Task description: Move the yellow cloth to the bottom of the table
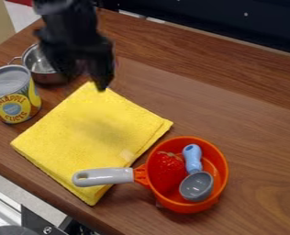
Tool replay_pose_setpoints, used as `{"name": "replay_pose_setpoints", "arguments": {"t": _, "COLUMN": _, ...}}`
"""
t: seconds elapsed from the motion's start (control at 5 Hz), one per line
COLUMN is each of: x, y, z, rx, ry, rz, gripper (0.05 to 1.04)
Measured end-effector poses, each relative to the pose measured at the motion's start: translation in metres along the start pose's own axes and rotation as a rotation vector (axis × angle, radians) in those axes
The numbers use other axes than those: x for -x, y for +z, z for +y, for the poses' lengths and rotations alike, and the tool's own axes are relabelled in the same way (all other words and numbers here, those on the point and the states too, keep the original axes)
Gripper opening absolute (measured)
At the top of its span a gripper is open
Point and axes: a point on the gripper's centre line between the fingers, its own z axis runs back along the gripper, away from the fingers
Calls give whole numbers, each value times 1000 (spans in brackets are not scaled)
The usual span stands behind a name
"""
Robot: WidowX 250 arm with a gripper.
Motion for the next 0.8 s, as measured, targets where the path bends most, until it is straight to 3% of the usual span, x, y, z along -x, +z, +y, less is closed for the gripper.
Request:
{"name": "replay_pose_setpoints", "arguments": {"t": 0.4, "x": -37, "y": -25, "z": -15, "rx": -63, "ry": -58, "rz": 7, "gripper": 997}}
{"name": "replay_pose_setpoints", "arguments": {"t": 0.8, "x": -86, "y": -52, "z": -36, "rx": -44, "ry": -90, "rz": 9, "gripper": 997}}
